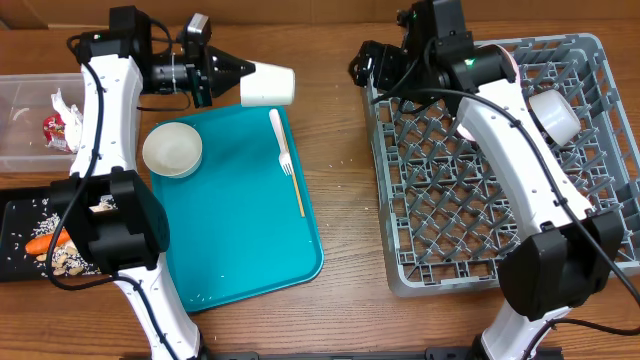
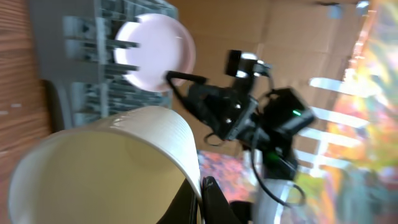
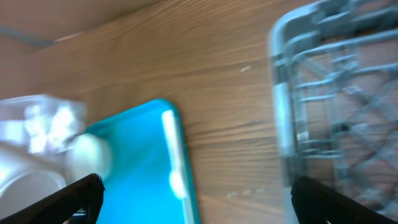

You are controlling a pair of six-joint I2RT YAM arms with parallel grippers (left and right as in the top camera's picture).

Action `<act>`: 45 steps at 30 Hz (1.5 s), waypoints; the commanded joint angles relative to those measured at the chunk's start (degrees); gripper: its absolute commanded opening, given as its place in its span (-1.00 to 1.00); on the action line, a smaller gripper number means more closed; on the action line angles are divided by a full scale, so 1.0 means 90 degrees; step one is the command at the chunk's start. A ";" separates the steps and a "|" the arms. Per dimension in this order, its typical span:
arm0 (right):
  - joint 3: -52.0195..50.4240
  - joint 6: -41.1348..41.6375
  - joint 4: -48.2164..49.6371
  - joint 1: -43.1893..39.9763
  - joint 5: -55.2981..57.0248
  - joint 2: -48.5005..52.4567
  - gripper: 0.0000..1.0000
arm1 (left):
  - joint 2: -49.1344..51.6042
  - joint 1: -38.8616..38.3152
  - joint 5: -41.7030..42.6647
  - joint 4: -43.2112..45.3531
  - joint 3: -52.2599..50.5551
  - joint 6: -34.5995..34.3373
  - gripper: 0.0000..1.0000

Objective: Sort waste into correct bins and load items into the dishwasher rack

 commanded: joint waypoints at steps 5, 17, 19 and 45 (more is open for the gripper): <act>0.0104 0.0789 0.1107 -0.0886 -0.4274 -0.0117 1.00 | 0.0083 -0.0002 0.0712 -0.0002 -0.0039 -0.0204 -0.92; -0.0160 0.1535 0.1037 -0.1137 -0.5083 -0.0078 1.00 | 0.0053 -0.0287 0.0716 -0.0189 0.0007 -0.0855 -0.92; -0.0192 0.1576 0.1056 -0.1095 -0.5122 -0.0024 1.00 | 0.0027 -0.0403 0.0716 -0.0185 0.0063 -0.0981 -0.92; -0.0197 0.4427 0.3351 -0.0342 -0.6674 0.0692 1.00 | -0.0117 -0.0532 0.0707 0.0923 0.1292 -0.2528 -0.92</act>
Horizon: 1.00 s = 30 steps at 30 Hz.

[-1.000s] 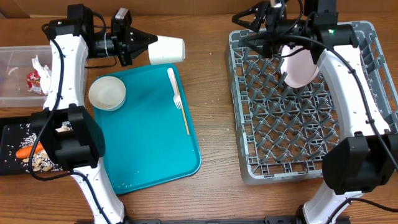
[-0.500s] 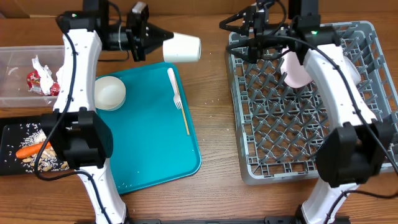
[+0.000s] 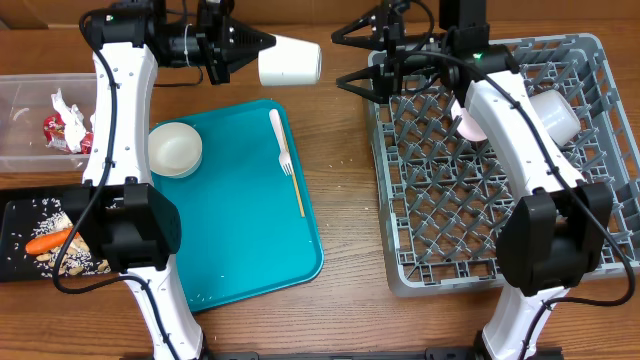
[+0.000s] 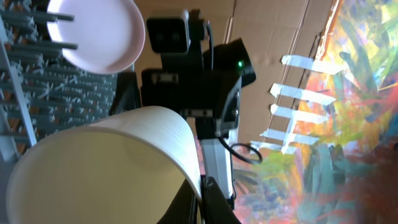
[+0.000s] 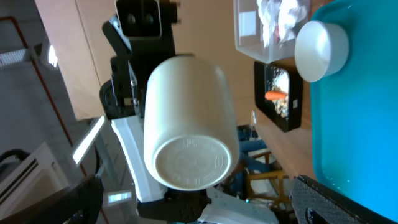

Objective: Sort waste into correct bins and load items into the dishwasher rack

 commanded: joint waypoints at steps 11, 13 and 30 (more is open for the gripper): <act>-0.0005 0.1576 0.1168 0.0435 0.0070 -0.0002 1.00 | -0.0129 0.0005 0.0153 0.0678 0.0126 -0.1175 -0.92; -0.0005 0.1574 0.1173 0.0435 0.0068 -0.0002 1.00 | -0.0148 -0.0019 0.0155 0.0678 0.0129 -0.1219 -0.92; -0.0005 0.1566 0.1503 0.0452 0.0267 0.0000 1.00 | -0.0379 -0.0131 0.0155 0.0675 0.0129 -0.1258 -0.92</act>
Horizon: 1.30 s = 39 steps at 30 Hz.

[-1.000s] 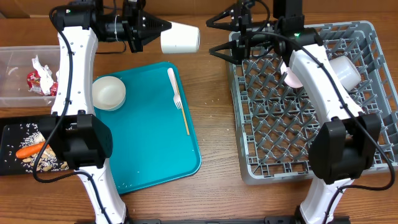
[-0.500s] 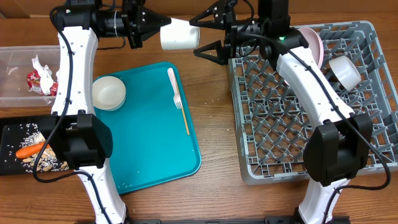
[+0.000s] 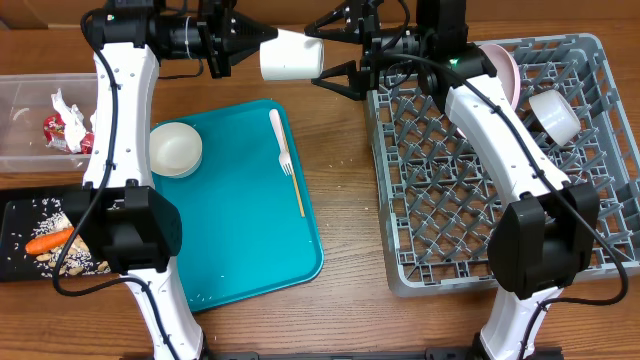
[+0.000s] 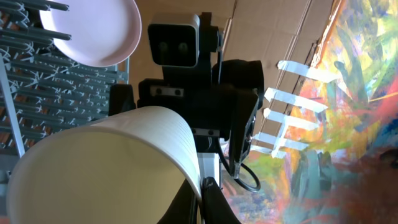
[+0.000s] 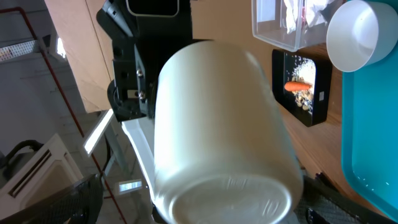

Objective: Sort waste into correct bins and load items into the dishwasher rack
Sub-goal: 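Grasp the cup with the right gripper beside the left gripper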

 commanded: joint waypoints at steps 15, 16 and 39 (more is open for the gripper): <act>0.0000 -0.0097 0.0053 0.0151 0.0311 0.0000 1.00 | -0.0284 -0.0197 0.0155 0.0024 0.0129 -0.0046 -0.92; 0.0000 -0.0097 0.0051 0.0155 0.0311 0.0000 1.00 | -0.0284 -0.0211 0.0155 0.0024 0.0129 -0.0046 -0.92; 0.0000 -0.0092 0.0051 0.0121 0.0580 0.0000 0.69 | -0.0284 -0.0202 0.0158 0.0046 0.0129 -0.0039 -0.92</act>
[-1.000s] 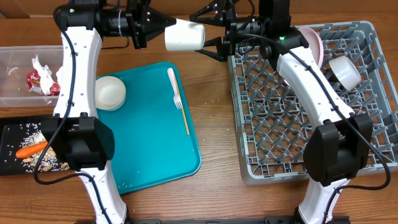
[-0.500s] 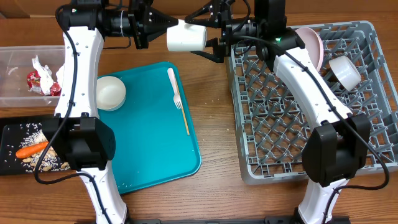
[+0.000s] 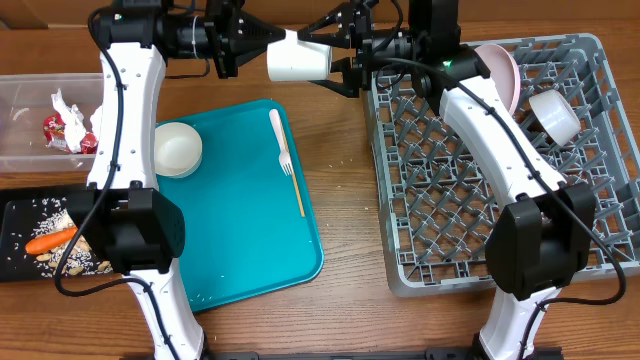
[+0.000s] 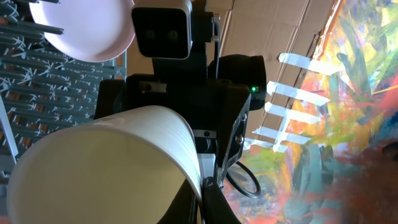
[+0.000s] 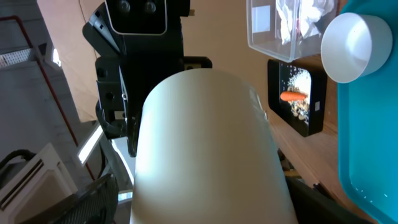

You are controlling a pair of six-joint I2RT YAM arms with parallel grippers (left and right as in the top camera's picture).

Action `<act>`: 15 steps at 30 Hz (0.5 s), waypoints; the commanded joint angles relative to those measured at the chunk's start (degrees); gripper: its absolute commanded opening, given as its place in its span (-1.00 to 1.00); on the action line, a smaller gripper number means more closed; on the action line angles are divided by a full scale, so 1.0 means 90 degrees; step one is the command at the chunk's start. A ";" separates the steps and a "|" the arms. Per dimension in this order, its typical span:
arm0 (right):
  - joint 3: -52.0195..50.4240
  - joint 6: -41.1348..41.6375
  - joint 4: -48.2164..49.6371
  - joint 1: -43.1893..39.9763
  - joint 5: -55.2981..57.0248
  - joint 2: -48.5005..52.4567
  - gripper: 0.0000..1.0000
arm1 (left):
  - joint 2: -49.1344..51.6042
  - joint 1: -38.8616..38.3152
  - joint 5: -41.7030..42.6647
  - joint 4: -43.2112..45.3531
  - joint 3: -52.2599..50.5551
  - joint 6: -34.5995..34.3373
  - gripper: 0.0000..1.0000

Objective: Sort waste into correct bins and load items into the dishwasher rack
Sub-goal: 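Grasp the cup with the right gripper beside the left gripper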

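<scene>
A white paper cup (image 3: 300,60) lies on its side in the air beyond the far edge of the teal tray (image 3: 240,230). My left gripper (image 3: 268,40) is shut on its rim, one finger inside and one outside (image 4: 202,186). My right gripper (image 3: 333,55) is open, facing the cup's base with a finger on either side of it. The cup (image 5: 205,155) fills the right wrist view between those fingers (image 5: 93,199). On the tray rest a white bowl (image 3: 172,148) and a wooden-handled fork (image 3: 287,165). The grey dishwasher rack (image 3: 600,150) holds a pink plate (image 3: 500,65) and a white bowl (image 3: 553,112).
A clear bin (image 3: 25,120) with crumpled wrappers stands at the far left. In front of it, a black tray (image 3: 15,255) holds a carrot and food scraps. Bare wood lies between the tray and the rack.
The cup has shifted slightly right in my left gripper. My right gripper has come closer, so the cup's base now sits deeper between its open fingers.
First my left gripper held the cup by its rim over the tray's far edge, with the right gripper near the rack's far-left corner. Then the cup was further back and right, the open right gripper facing its base. The two have closed in since.
</scene>
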 commanded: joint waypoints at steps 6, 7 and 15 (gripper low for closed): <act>0.0002 -0.0058 0.0066 -0.0022 0.0160 0.0000 0.58 | -0.0260 -0.0036 0.0117 0.0000 0.0129 -0.0044 -0.92; 0.0002 -0.0058 0.0066 -0.0022 0.0158 0.0000 0.55 | -0.0260 -0.0036 0.0117 0.0000 0.0129 -0.0044 -0.92; 0.0002 -0.0058 0.0066 -0.0027 0.0158 0.0000 0.54 | -0.0260 -0.0029 0.0114 0.0002 0.0129 -0.0039 -0.92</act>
